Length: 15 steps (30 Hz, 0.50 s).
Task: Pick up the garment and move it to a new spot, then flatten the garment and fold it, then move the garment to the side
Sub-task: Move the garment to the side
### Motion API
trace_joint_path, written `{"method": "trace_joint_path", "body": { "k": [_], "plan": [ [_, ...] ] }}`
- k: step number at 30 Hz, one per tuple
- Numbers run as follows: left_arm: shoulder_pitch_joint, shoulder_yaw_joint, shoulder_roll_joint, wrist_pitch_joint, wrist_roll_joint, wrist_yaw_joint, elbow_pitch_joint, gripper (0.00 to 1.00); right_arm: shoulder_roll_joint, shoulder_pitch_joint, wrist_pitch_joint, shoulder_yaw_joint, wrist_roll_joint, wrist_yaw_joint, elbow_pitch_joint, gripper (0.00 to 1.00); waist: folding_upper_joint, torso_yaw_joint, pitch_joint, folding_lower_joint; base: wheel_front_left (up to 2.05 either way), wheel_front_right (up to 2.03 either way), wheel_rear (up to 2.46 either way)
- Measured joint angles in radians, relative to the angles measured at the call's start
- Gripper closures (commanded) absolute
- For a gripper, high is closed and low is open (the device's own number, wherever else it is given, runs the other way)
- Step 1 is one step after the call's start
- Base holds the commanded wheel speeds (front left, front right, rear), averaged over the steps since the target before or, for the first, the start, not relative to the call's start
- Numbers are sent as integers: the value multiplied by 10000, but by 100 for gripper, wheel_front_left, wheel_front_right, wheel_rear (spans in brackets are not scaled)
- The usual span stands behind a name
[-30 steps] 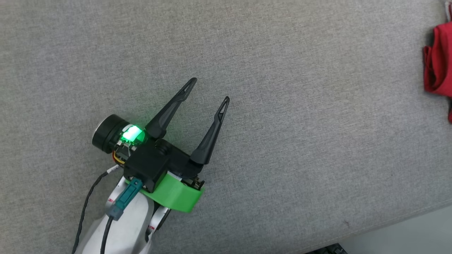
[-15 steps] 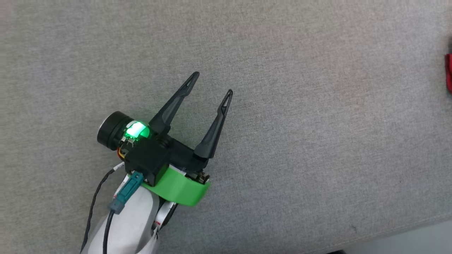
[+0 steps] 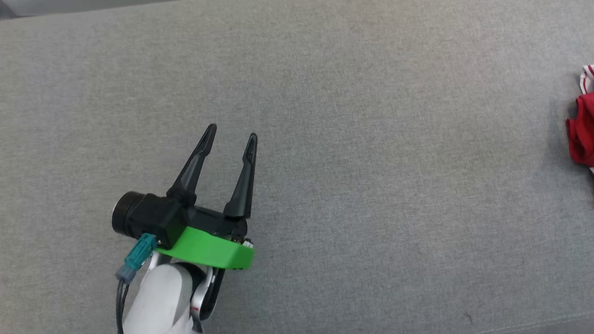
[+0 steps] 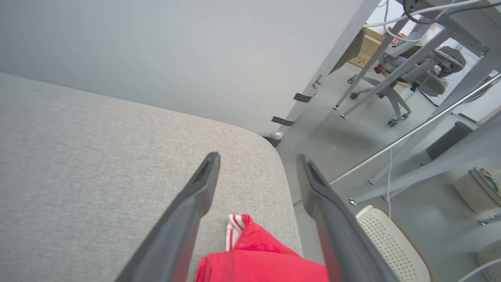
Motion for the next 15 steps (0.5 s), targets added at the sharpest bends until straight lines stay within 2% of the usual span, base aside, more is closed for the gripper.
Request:
{"method": "trace_joint_path", "body": {
  "k": [5, 9, 15],
  "plan": [
    [530, 604, -144, 0, -21, 0, 255, 0, 681, 1186, -399, -539, 1122, -2, -1244, 0, 0, 369, -849, 0, 0, 0, 0],
    [893, 899, -205, 0, -27, 0, 430, 0, 1459, 2397, -706, -1492, 1480, -2, -2186, 0, 0, 718, -1464, 0, 0, 0, 0],
    [1335, 1068, -290, 0, -79, 0, 686, 0, 2853, 4467, -849, -2897, 884, -6, -3718, 0, 0, 1218, -2190, 0, 0, 0, 0]
  ]
}}
